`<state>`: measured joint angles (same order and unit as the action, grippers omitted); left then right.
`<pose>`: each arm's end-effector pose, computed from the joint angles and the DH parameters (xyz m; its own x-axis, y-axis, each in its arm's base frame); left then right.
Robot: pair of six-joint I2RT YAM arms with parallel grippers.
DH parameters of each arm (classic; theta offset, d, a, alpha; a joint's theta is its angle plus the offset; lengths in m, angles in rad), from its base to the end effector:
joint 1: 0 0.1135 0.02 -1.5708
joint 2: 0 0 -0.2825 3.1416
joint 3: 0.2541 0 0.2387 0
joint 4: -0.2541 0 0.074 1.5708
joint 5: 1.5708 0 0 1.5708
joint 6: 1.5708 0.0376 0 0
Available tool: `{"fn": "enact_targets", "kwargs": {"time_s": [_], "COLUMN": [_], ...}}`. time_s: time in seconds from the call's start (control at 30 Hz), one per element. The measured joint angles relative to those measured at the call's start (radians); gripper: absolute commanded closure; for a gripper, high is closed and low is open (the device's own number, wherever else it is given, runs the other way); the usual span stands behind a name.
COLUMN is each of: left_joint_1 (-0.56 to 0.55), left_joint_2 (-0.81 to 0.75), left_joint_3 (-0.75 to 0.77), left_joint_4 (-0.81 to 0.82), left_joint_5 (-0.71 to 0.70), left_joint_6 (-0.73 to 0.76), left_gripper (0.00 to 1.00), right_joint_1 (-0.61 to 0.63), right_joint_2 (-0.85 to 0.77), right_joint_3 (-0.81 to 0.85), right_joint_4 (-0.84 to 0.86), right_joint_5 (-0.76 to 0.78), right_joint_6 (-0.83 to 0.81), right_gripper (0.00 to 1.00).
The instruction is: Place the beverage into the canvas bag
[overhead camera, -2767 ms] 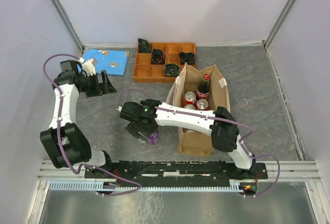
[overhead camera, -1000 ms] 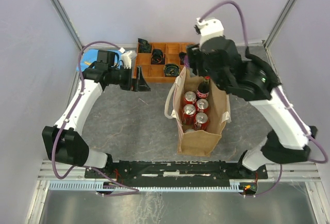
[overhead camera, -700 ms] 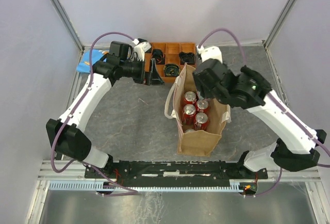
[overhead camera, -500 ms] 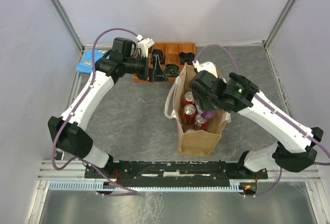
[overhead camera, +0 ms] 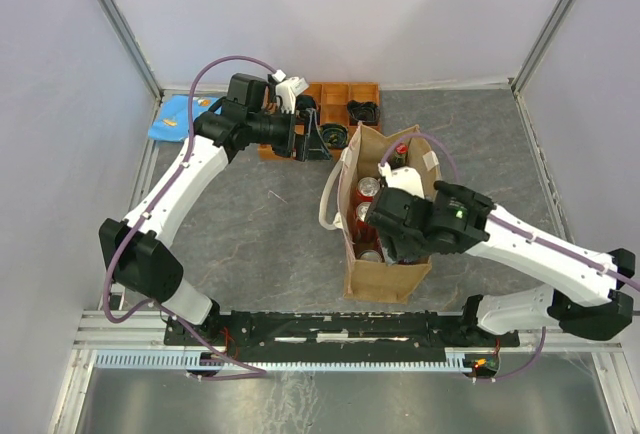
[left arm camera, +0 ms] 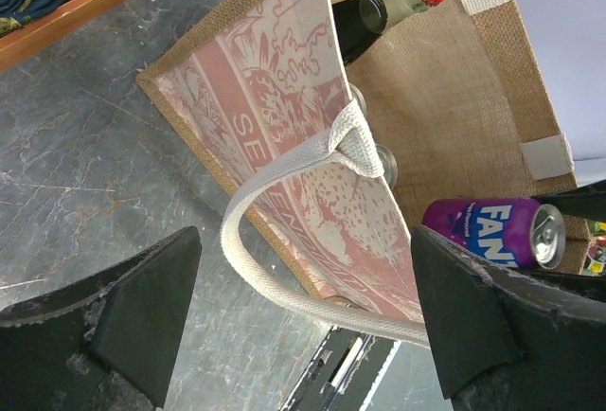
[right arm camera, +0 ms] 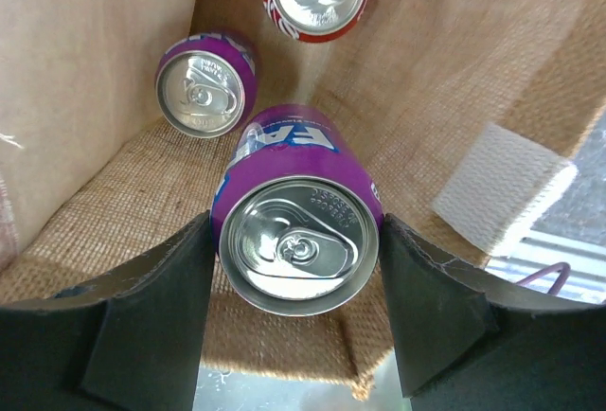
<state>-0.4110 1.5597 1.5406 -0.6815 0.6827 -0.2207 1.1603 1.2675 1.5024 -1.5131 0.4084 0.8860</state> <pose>0.2911 -0.1527 0.3850 -0.7413 0.1378 -0.6569 0.6045 0.5624 -0.5642 0.0846 0.1569 0.3913 -0.8581 -0.1903 -0.4770 -0.2074 0.9781 -0.0171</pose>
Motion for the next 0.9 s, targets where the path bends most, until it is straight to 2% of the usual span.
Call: {"fn": "enact_targets", "kwargs": {"time_s": [0.2, 0.47, 0.7, 0.9], "left_joint_1": [-0.006, -0.007, -0.008, -0.008], "left_joint_2": [0.0, 0.001, 0.002, 0.002], "left_joint_3": [0.0, 0.0, 0.0, 0.0], "left_joint_4": [0.0, 0.001, 0.003, 0.003], "left_joint_5": [0.0, 0.0, 0.0, 0.0], "left_joint_6": [0.0, 0.0, 0.0, 0.0], "left_gripper": [0.03, 0.03, 0.03, 0.03], "right_joint_1": [0.018, 0.018, 0.018, 0.017], "right_joint_2": [0.008, 0.016, 0.06, 0.063], "right_joint_3": [-0.08, -0.097, -0.236, -0.245], "right_joint_4": [0.048, 0.056, 0.114, 0.125], "right_joint_5": [-0.013, -0.003, -0.019, -0.031], "right_joint_6": [0.079, 0.108, 0.167, 0.188], "right_gripper": [1.0, 1.0, 1.0, 1.0]}}
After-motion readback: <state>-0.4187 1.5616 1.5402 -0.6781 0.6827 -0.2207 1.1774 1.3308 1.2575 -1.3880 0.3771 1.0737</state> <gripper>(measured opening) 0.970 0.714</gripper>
